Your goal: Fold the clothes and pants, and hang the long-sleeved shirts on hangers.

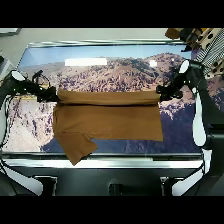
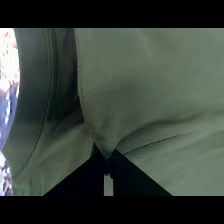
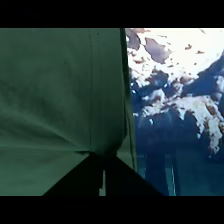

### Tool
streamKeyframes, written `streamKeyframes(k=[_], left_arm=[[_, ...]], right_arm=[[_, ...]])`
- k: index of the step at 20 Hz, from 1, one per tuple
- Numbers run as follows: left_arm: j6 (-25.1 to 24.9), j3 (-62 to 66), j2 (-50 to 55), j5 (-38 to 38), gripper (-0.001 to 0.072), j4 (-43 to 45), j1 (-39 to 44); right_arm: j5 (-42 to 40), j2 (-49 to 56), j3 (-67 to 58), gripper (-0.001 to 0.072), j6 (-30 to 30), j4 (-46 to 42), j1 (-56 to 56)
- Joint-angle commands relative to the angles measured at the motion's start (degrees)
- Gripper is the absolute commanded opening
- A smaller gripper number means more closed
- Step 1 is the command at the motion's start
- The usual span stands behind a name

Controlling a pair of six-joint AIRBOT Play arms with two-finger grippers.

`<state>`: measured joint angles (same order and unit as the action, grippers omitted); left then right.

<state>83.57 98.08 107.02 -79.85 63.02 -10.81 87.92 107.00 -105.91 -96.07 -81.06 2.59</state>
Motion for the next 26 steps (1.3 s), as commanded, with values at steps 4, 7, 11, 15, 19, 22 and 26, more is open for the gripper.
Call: streamKeyframes(k=[4, 7, 11, 15, 19, 22, 26], left_arm=[[0.44, 0.04, 0.17, -6.08, 0.0019, 4.72, -0.13], [0.44, 0.04, 0.85, -6.08, 0.0020, 4.72, 0.09], [0.44, 0.04, 1.55, -6.05, 0.0020, 4.72, 0.55], [0.42, 0.04, 1.73, -4.68, 0.0043, 4.55, 1.62], [0.44, 0.20, 0.94, -4.15, 0.0482, 4.55, 1.73], [0.37, 0.68, -2.67, -5.44, 0.0620, 5.05, -0.87], [0.37, -7.45, -11.19, -7.13, 0.0621, 2.89, -7.93]], right_arm=[[2.86, 0.22, 0.00, 0.0029, -0.81, -0.20, -0.04], [3.67, 0.85, 0.83, 0.0029, -0.81, -0.15, -0.04], [5.40, 2.67, 1.29, 0.0029, -0.81, -0.15, -0.04], [9.40, 4.70, 1.29, 0.0046, -0.76, -0.13, -0.04], [11.43, 4.90, 1.27, 0.0302, -0.07, 0.20, -0.04], [10.71, 0.50, 1.25, 0.0425, 5.20, -2.45, 0.04], [7.02, -7.87, 2.99, 0.0424, 8.85, 2.47, 6.10]])
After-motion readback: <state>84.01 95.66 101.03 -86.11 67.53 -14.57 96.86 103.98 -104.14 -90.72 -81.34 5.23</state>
